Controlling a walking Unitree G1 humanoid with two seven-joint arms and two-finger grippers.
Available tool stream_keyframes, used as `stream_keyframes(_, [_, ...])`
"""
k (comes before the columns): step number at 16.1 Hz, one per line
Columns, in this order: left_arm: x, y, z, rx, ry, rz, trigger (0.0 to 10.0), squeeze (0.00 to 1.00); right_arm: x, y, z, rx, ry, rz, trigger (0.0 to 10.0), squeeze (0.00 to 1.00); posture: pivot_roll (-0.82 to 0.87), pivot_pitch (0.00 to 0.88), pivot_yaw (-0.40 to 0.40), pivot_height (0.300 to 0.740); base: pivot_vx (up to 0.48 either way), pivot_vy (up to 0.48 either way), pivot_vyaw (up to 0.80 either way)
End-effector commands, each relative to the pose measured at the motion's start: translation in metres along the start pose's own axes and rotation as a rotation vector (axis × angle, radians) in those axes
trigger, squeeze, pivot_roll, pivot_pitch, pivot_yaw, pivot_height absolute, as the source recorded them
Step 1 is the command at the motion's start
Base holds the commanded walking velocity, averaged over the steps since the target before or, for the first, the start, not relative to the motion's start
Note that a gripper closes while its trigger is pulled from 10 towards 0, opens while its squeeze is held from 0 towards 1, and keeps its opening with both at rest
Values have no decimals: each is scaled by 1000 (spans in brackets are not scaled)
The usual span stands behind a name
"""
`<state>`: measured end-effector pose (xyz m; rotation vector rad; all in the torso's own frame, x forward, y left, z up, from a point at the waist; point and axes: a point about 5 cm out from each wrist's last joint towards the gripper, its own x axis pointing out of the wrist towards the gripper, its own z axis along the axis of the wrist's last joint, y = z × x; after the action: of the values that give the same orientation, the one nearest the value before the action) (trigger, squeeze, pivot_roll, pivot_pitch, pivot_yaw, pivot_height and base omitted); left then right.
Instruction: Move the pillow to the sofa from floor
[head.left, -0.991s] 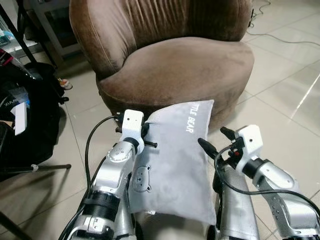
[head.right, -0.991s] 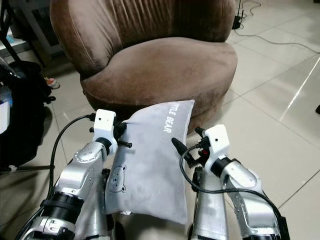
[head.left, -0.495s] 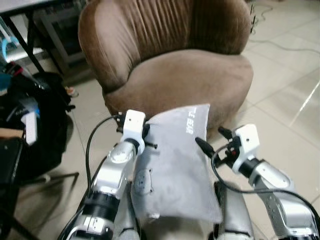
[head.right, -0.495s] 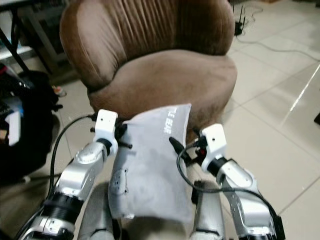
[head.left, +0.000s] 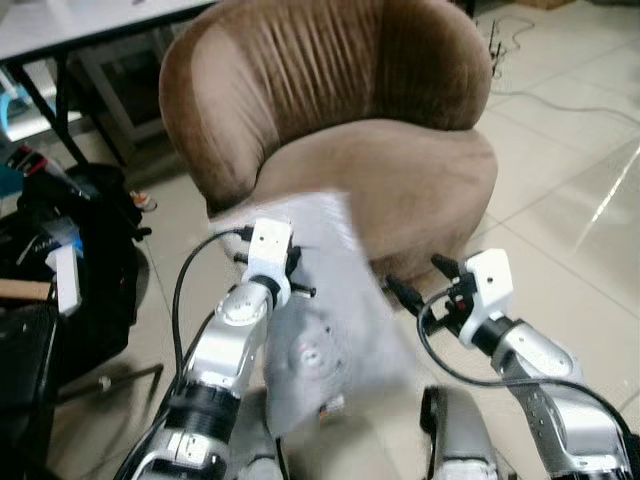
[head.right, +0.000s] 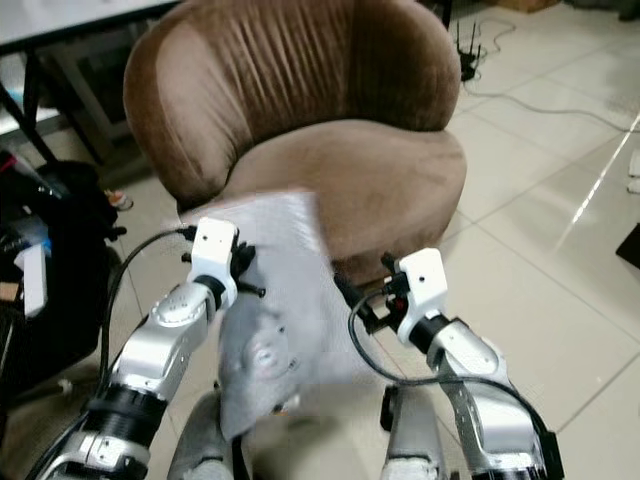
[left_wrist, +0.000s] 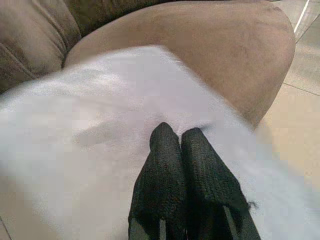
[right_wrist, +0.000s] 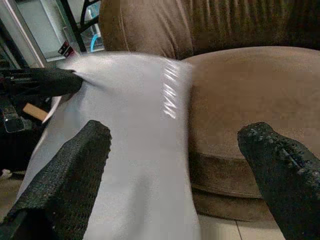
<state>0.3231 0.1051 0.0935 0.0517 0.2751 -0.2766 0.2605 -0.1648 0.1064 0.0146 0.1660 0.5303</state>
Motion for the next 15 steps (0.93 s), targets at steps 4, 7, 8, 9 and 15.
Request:
stream_keyframes(4, [1,5,20,34,-83,20,10000,0,4,1,2,-3,-9,-1,10000,0,-190,0,150,671,0,0,0])
stream_keyframes(7, [1,5,20,33,-79,19,10000,0,5,2,2,-4,-9,2,10000,0,-190,0,150,706,0,0,0])
stream_keyframes(8, [1,5,19,32,-79,19,10000,0,5,2,2,-4,-9,2,10000,0,-187,0,148,711,0,0,0])
stream_keyframes(9, [2,6,19,26,-79,17,10000,0,6,2,2,-4,-9,3,10000,0,-187,0,148,721,0,0,0])
stream_keyframes(15, [2,9,20,29,-82,33,10000,0,8,0,2,-12,-9,-2,10000,0,-186,0,146,740,0,0,0])
